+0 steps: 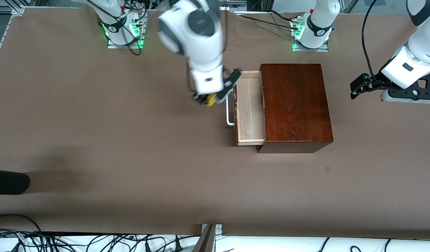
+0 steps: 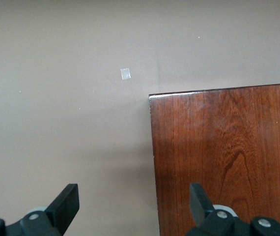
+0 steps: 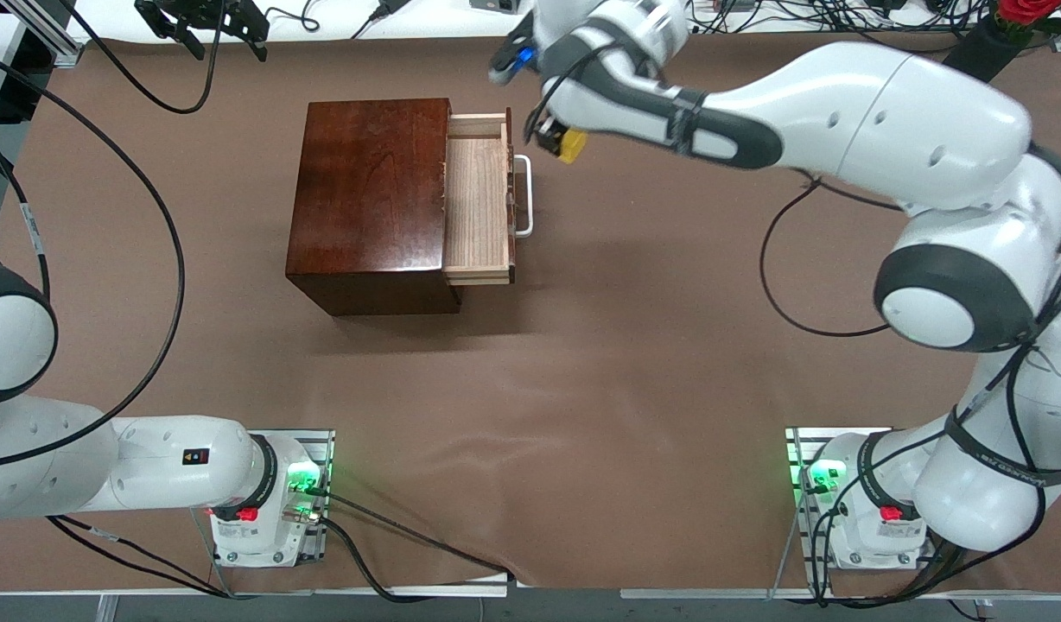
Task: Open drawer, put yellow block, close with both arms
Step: 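Carry the yellow cube with the right gripper over the open drawer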
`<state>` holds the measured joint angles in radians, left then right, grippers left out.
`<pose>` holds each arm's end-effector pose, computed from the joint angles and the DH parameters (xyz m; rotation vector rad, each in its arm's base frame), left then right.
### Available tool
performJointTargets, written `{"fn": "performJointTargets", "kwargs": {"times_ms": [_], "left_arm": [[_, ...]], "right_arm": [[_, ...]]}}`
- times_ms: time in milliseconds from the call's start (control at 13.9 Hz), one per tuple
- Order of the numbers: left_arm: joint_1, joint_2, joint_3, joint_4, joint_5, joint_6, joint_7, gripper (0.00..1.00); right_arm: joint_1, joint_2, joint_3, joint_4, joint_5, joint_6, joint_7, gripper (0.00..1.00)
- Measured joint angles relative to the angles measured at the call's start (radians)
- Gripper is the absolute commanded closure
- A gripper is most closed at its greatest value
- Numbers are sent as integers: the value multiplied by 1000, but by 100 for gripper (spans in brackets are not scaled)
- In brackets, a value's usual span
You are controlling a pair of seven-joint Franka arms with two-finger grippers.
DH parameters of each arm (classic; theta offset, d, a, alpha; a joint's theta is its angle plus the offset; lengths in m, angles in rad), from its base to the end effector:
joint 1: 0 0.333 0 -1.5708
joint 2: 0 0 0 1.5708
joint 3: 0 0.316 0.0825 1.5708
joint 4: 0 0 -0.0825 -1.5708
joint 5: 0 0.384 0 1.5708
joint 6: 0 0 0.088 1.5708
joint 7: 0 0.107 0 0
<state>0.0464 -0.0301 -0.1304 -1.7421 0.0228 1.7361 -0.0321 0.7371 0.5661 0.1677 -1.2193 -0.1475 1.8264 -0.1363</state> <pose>0.5535 -0.0454 0.5740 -3.1151 0.0863 -0.0395 0.4793 0.5426 0.4549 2.6912 1.5535 0.1010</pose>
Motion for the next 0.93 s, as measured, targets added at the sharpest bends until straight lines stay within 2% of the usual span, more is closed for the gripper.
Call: {"fn": "performJointTargets", "kwargs": {"times_ms": [359, 647, 935], "left_arm": [[-1, 0, 0, 0, 0, 0, 0, 0], [-5, 0, -1, 0, 0, 0, 0, 0], [-8, 0, -2, 1, 0, 0, 0, 0]], "right_arm": [[138, 110, -4, 83, -76, 14, -105, 100], [161, 205, -5, 193, -89, 30, -183, 100], [203, 241, -10, 209, -99, 95, -190, 100]]}}
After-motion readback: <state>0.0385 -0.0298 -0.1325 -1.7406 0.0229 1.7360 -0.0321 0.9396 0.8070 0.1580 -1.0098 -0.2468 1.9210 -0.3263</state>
